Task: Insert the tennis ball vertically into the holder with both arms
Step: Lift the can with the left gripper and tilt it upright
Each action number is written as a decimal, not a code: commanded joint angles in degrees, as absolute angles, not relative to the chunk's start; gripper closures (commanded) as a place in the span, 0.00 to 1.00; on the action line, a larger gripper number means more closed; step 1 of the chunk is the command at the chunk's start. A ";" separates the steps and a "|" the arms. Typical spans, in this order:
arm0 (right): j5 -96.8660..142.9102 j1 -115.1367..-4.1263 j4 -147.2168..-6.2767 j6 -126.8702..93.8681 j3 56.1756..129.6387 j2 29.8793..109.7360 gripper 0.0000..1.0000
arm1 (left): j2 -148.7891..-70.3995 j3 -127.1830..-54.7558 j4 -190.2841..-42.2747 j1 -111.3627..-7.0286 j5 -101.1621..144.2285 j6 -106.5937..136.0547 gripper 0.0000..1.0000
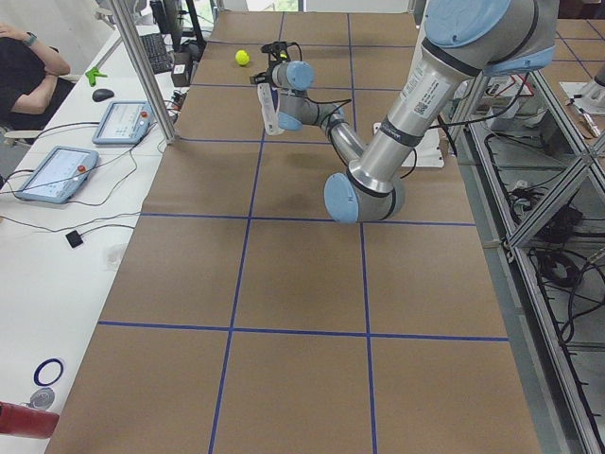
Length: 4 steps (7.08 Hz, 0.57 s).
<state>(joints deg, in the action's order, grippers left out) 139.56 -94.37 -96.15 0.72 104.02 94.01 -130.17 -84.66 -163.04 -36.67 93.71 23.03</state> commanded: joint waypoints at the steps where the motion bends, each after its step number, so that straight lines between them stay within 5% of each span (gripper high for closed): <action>1: 139.66 -94.39 -96.15 0.70 105.03 94.13 0.01 | -129.82 -76.40 -183.81 -33.59 86.51 27.77 0.40; 4: 139.66 -94.39 -96.15 0.62 105.47 94.31 0.01 | -127.18 -72.95 -193.88 -32.78 86.48 28.56 0.39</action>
<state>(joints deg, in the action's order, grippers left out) 139.69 -94.39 -96.15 0.63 105.44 94.23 -128.31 -73.83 -191.20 -33.08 86.60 28.42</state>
